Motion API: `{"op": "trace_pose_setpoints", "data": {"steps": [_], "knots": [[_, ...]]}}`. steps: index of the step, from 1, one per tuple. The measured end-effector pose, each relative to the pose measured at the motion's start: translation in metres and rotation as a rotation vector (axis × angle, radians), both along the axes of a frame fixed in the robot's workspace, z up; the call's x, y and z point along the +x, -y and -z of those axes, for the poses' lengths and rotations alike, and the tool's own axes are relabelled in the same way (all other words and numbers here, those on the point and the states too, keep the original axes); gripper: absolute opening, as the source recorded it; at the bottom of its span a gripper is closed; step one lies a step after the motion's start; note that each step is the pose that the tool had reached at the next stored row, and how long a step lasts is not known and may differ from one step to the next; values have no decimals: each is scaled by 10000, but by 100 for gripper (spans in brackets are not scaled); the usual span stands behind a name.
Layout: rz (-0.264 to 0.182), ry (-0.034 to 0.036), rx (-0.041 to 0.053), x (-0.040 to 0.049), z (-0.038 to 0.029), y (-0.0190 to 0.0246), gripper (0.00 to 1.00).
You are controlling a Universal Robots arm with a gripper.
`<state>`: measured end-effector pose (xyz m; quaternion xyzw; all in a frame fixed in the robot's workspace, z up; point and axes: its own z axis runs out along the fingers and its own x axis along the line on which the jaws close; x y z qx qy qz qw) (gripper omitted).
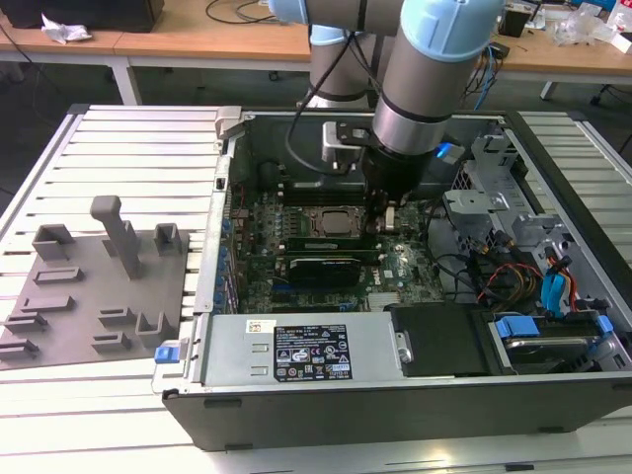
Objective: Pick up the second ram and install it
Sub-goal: 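Press down the second ram until it locks into place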
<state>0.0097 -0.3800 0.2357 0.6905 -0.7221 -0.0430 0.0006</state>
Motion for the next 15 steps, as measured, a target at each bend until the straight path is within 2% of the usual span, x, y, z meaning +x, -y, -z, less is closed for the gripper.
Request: {"op": "trace_pose_setpoints", "data": {"steps": [4, 10, 12, 15], "knots": [[1, 32, 10, -208, -1, 0, 11], [1, 107, 11, -701, 22, -1, 11], [2, 109, 10, -774, 47, -2, 11], [0, 105, 6, -779, 69, -2, 11]]}}
